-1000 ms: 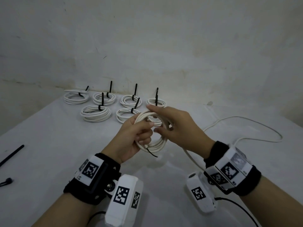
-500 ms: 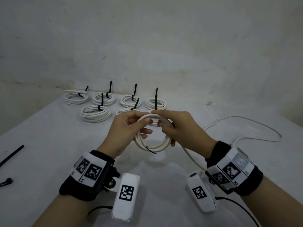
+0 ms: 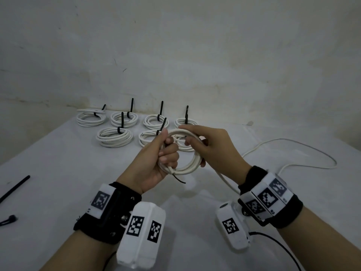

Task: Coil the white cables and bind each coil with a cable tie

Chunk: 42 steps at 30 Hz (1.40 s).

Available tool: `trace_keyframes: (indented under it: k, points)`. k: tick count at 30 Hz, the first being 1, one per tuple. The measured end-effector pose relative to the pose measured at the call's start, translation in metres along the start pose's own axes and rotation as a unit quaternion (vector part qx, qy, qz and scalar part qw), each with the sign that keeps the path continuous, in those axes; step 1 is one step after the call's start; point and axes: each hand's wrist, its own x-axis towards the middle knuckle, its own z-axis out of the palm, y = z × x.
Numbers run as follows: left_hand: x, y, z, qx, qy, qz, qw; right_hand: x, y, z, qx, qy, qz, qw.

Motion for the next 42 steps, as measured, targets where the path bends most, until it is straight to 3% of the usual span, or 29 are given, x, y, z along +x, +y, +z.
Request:
trace_keyframes:
  k: [3, 5, 7, 13, 15, 18, 21, 25, 29, 32, 37, 42]
  points:
    - [0.003, 0.003, -0.002, -0.022, 0.014, 0.026, 0.999, -0.005, 0.009, -0.002, 0.091, -0.050, 0.075, 0.992]
    - [0.006, 0.008, -0.007, -0.056, 0.034, 0.055, 0.996, -0.013, 0.024, -0.011, 0.091, -0.103, 0.103, 0.985]
    - [0.007, 0.014, -0.012, -0.091, 0.054, 0.083, 0.991, -0.023, 0.038, -0.026, 0.038, -0.115, 0.091, 0.988]
    - [0.010, 0.019, -0.021, -0.147, 0.064, 0.126, 0.979, -0.034, 0.054, -0.068, -0.152, -0.050, 0.032, 0.987]
    - [0.010, 0.017, -0.022, -0.138, 0.068, 0.131, 0.979, -0.035, 0.051, -0.073, -0.282, -0.097, -0.023, 0.954]
    - [0.012, 0.012, -0.021, -0.100, 0.079, 0.135, 0.983, -0.037, 0.037, -0.060, -0.451, -0.191, -0.114, 0.864]
    - [0.012, 0.007, -0.017, -0.046, 0.089, 0.142, 0.985, -0.043, 0.016, -0.044, -0.441, -0.230, -0.184, 0.848]
    - [0.009, -0.002, -0.010, 0.026, 0.073, 0.149, 0.986, -0.039, -0.015, -0.028, -0.357, -0.252, -0.225, 0.871]
    - [0.003, -0.017, 0.000, 0.120, 0.014, 0.146, 0.982, -0.019, -0.028, -0.022, -0.218, -0.194, -0.204, 0.934]
    - [-0.001, -0.025, 0.005, 0.205, -0.017, 0.130, 0.970, -0.007, -0.027, -0.018, -0.162, -0.129, -0.173, 0.963]
    - [-0.001, -0.023, 0.001, 0.238, -0.021, 0.129, 0.962, 0.001, -0.018, -0.012, -0.103, -0.044, -0.129, 0.985]
    - [-0.002, -0.023, 0.006, 0.211, -0.021, 0.107, 0.971, 0.002, -0.018, -0.008, -0.133, -0.012, -0.136, 0.982]
